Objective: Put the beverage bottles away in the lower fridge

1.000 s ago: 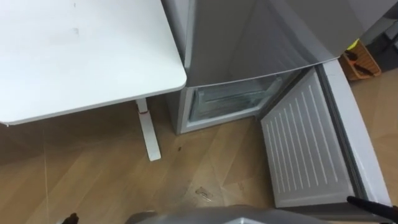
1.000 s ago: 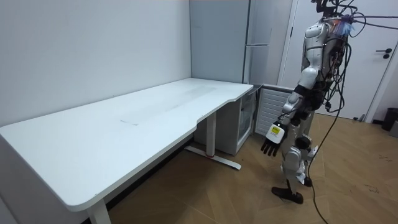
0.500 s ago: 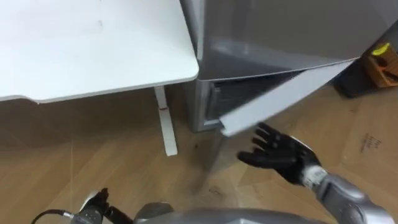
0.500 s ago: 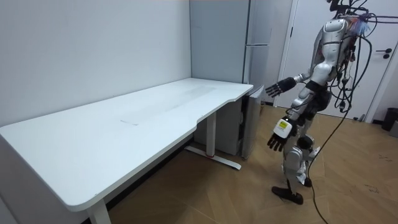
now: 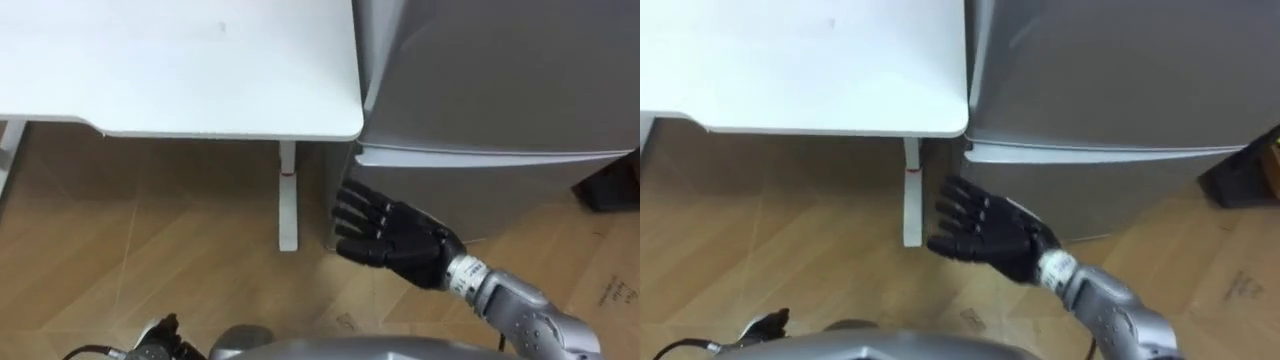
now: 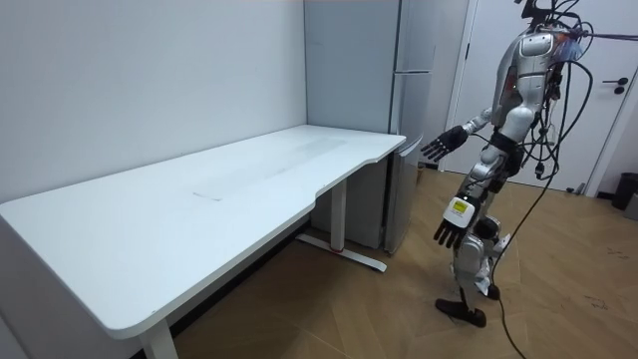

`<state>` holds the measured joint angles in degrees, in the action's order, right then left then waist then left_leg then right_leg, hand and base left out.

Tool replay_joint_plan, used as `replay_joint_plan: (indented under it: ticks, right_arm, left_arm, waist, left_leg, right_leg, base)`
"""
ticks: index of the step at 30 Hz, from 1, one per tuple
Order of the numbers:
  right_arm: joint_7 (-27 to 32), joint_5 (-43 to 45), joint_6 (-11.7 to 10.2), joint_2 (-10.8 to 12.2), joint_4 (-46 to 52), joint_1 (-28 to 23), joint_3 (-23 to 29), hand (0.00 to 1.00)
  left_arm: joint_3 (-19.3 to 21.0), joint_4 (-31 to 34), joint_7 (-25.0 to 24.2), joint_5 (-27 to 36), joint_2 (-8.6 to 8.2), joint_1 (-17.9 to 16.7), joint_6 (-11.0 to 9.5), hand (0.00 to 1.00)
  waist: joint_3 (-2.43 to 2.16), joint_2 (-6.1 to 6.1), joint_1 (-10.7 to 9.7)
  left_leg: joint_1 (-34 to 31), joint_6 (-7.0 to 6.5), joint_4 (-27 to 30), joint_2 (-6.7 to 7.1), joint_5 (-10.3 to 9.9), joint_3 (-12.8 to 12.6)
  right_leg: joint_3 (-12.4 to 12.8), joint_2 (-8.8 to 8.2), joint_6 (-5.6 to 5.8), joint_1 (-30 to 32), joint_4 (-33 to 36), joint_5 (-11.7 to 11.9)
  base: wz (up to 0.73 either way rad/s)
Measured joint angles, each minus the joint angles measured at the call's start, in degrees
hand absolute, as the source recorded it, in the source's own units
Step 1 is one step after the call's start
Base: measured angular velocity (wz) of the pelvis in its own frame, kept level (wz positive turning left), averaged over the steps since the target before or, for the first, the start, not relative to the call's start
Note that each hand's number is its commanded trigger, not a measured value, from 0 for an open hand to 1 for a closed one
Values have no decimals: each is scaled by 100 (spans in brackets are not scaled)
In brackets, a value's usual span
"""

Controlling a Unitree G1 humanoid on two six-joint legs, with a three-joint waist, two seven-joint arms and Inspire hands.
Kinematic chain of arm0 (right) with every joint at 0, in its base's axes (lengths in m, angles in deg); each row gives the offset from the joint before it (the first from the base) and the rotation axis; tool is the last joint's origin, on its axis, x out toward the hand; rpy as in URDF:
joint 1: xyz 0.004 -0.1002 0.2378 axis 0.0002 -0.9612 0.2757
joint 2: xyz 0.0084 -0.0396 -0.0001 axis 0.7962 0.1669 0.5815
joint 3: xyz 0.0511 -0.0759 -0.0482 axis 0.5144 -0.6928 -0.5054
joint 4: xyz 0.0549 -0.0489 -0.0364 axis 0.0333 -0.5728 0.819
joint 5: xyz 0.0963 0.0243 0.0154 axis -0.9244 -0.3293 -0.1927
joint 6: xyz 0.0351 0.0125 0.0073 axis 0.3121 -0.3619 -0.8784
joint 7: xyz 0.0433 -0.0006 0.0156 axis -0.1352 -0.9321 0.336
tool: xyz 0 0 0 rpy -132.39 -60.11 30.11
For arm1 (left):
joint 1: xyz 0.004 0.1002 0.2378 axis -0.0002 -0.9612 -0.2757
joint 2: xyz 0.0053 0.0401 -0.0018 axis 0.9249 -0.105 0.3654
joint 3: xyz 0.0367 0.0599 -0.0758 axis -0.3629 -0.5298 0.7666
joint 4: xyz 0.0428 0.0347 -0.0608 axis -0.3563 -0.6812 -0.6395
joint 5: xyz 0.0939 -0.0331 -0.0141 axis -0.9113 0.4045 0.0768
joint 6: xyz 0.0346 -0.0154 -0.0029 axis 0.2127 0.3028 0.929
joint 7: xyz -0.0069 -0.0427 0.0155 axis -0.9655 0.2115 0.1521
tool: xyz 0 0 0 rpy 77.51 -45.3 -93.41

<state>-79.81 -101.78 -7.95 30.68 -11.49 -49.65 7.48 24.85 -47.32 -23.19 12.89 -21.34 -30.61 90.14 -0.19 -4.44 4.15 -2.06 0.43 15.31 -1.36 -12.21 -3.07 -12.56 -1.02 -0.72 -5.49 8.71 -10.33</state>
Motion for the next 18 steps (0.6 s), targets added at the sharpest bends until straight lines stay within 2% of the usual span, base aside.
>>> replay_joint_plan:
  ticks: [2, 4, 9, 12, 14, 18]
  right_arm:
    - [4, 171, 16, -22, -388, 22, 46, 0]
    - [3, 196, 15, -32, -683, 25, 49, 0]
    - [0, 389, -45, -12, -1421, 40, 171, 0]
    - [102, 545, -119, 52, -2269, 148, 236, 0]
    - [340, 535, -231, 221, -3030, 237, 391, 0]
    - [698, 557, -404, 394, -3878, 226, 585, 0]
  left_arm:
    - [2, -17, 53, 71, -7, -22, -2, 0]
    - [17, -58, 65, 68, -9, -42, 0, 0]
    - [47, -56, 44, 34, -52, -130, -5, 0]
    - [52, -56, 65, 47, -50, -157, -31, 0]
    - [169, -56, 121, 54, -98, -180, -37, 0]
    - [318, -63, 162, 64, -163, -197, -126, 0]
  waist:
    - [5, 79, -30]
    - [3, 99, -38]
    - [5, 91, -61]
    - [23, 43, -57]
    - [29, 21, -78]
    - [29, 39, -114]
  left_leg:
    - [-9, -4, 2, 7, -3, 1]
    - [-17, -3, 2, 2, -2, 4]
    - [-22, -1, 0, 0, -1, 14]
    - [59, 0, -28, 3, -3, 24]
    - [64, 1, -38, 0, -1, 12]
    - [50, 3, -36, 5, -2, 45]
  right_leg:
    - [0, -9, 7, 6, 3, 1]
    - [0, -5, 7, 16, 3, 1]
    - [-28, -2, 6, 12, 2, 1]
    - [-31, -3, 7, -54, -4, 1]
    - [-30, -2, 7, -58, -10, 1]
    - [-25, 0, 7, -58, -14, 1]
  base:
    - [0]
    - [0]
    - [1]
    - [0]
    - [0]
    - [0]
